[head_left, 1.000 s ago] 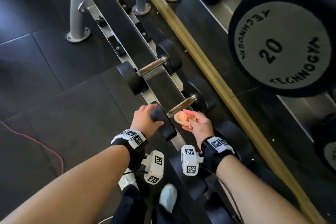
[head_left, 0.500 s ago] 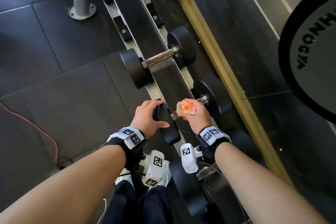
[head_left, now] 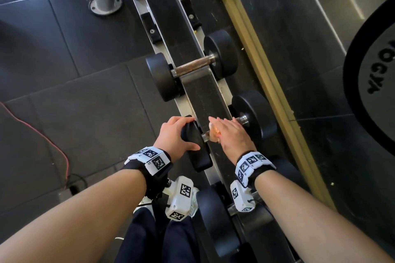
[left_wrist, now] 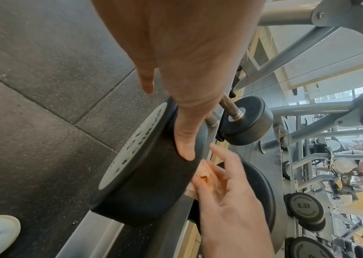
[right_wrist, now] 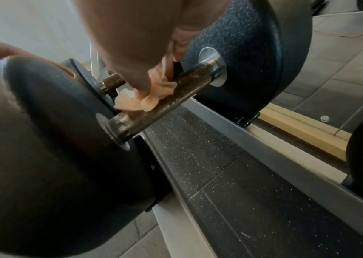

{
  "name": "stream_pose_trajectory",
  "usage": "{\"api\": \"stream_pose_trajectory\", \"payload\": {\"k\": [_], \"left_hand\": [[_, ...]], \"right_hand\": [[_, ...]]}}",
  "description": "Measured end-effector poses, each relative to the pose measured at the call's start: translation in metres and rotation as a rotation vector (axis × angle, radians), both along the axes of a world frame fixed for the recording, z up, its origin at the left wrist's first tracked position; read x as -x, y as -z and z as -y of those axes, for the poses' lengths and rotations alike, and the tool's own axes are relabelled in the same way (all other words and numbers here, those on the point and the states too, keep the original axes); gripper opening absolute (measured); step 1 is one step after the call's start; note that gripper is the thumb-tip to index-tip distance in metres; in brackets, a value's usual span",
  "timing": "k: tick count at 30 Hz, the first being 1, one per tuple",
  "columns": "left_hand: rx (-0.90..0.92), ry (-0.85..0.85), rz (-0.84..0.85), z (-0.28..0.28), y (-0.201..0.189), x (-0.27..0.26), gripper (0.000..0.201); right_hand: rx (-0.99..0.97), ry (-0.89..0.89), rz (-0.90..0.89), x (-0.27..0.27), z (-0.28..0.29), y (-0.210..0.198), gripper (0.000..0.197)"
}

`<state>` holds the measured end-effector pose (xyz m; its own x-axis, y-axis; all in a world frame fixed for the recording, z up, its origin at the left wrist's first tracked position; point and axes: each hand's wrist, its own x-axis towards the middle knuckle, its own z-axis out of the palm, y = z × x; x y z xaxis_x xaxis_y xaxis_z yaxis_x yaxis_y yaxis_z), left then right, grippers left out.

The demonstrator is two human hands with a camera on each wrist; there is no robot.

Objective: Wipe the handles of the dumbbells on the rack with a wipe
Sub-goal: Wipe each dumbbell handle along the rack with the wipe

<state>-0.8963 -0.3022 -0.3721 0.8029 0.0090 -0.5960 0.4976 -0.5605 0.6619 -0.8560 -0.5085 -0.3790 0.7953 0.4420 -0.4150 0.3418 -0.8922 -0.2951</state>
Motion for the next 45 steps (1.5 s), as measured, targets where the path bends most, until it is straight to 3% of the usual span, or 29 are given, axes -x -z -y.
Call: {"api": "stream_pose_trajectory", "payload": {"k": [5, 11, 16, 22, 30, 34, 38, 41, 45], "left_hand": [[-0.005, 0.008, 0.0, 0.0, 0.0, 0.0, 0.086], [-0.019, 0.026, -0.007, 0.0, 0.0, 0.0, 0.087], [-0.025, 0.025, -0.008, 0.0, 0.0, 0.0, 0.086], [-0.032, 0.036, -0.008, -0.001, -0.001, 0.0, 0.086], [-0.017, 0.042, -0.012, -0.002, 0.0, 0.0, 0.086], [-0.016, 0.041, -0.009, -0.003, 0.003, 0.001, 0.085], [-0.023, 0.035, -0.005, -0.002, 0.005, 0.001, 0.085], [-0.02, 0.032, -0.003, -0.002, 0.005, 0.001, 0.086], [-0.024, 0.033, -0.001, -0.002, 0.006, 0.001, 0.085]], "right_hand": [[-0.012, -0.064, -0.015, 0.006, 0.006, 0.001, 0.056], [0.059, -0.138, 0.058, 0.015, 0.007, 0.001, 0.067], [0.091, -0.264, -0.003, 0.023, 0.002, 0.009, 0.075], [0.164, -0.142, 0.054, 0.005, 0.015, 0.003, 0.078], [0.049, -0.042, 0.221, -0.014, 0.009, -0.003, 0.028], [-0.029, 0.035, 0.053, 0.0, 0.002, -0.002, 0.022], [-0.115, -0.002, -0.117, 0.005, -0.004, -0.005, 0.035], [-0.05, -0.021, -0.049, -0.009, 0.007, -0.007, 0.023], [0.074, 0.097, 0.085, -0.02, 0.019, -0.002, 0.015]]}}
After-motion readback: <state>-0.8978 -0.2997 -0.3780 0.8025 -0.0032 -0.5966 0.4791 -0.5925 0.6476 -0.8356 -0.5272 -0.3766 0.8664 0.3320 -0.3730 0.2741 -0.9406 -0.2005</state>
